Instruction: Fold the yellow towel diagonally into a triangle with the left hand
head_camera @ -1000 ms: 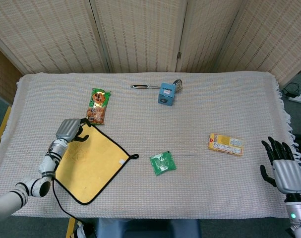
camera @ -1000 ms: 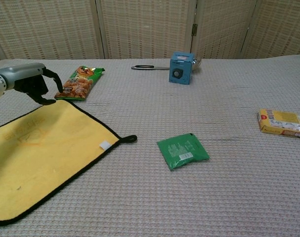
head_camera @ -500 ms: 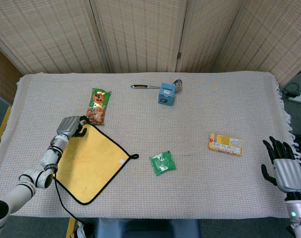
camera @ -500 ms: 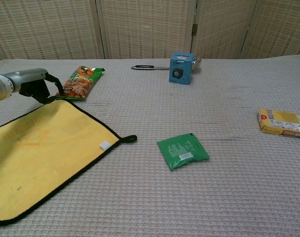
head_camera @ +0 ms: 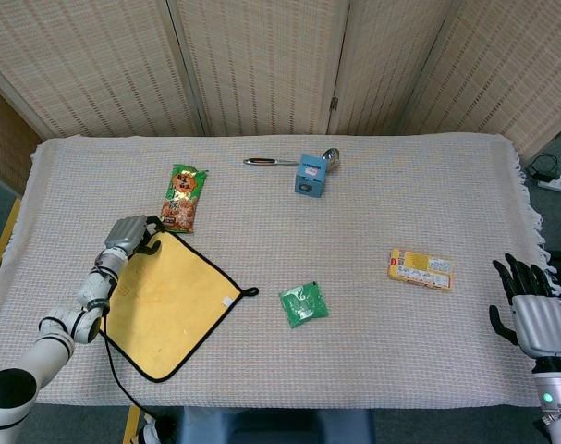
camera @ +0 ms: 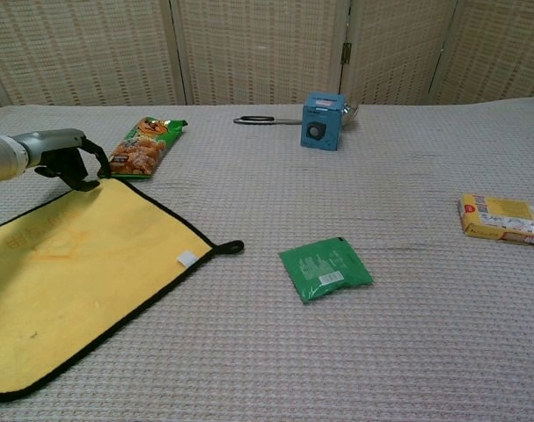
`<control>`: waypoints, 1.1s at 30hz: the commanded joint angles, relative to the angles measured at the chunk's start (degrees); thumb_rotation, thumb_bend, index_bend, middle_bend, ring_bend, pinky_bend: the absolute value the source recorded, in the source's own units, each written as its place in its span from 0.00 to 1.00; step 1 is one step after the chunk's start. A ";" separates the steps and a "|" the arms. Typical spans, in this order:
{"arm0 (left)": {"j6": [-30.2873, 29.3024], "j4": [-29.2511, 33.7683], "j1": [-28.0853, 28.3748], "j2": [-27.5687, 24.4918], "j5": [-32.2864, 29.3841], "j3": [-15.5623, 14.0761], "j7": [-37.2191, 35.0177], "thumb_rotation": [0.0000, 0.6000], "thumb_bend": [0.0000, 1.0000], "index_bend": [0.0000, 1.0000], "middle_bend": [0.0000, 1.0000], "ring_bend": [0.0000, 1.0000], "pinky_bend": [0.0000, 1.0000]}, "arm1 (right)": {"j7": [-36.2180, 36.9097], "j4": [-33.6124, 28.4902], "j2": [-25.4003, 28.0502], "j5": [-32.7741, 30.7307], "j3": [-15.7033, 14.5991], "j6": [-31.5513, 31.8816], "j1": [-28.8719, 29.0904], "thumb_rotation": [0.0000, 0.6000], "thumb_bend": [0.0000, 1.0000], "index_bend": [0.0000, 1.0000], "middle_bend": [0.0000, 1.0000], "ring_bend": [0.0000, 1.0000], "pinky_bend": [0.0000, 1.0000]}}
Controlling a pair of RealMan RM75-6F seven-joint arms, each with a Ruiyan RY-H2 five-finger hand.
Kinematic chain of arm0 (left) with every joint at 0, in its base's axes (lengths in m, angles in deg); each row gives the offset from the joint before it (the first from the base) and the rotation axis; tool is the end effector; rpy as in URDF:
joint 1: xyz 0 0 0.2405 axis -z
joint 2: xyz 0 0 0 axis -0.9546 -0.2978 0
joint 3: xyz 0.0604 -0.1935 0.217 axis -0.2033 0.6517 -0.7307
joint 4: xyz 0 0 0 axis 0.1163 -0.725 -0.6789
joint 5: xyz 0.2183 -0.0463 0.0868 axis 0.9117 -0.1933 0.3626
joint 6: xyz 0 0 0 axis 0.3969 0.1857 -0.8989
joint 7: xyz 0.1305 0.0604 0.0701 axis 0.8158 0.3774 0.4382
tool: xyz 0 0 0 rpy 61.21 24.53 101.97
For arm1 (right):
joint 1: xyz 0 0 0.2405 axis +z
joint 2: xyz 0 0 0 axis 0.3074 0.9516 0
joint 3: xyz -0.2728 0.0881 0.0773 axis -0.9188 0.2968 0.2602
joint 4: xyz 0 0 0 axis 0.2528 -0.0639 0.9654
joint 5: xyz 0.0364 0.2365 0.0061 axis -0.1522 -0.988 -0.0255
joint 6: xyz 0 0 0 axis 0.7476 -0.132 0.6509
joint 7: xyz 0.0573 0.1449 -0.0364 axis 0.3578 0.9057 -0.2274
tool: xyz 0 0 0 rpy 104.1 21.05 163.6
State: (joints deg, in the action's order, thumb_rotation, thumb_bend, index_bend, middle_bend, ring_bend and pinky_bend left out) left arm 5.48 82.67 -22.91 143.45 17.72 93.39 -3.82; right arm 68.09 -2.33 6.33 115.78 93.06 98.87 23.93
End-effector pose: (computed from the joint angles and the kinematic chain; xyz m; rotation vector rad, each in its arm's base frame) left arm -0.3144 0.5256 -0.0202 -1.5770 -1.2791 -0.7243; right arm -0.3995 -0.2169 0.1344 1.3844 -0.8990 0.7563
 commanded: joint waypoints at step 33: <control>-0.31 -7.01 1.63 2.25 4.09 -2.76 -10.71 0.92 0.36 0.25 1.00 1.00 1.00 | -0.23 -0.11 0.08 0.04 -0.16 -0.23 -0.01 0.93 0.56 0.00 0.00 0.00 0.00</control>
State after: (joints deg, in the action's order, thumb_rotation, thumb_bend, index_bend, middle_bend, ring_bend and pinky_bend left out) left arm 5.25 75.68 -21.23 145.69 21.87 90.57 -14.45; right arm 67.86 -2.44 6.40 115.82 92.90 98.64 23.91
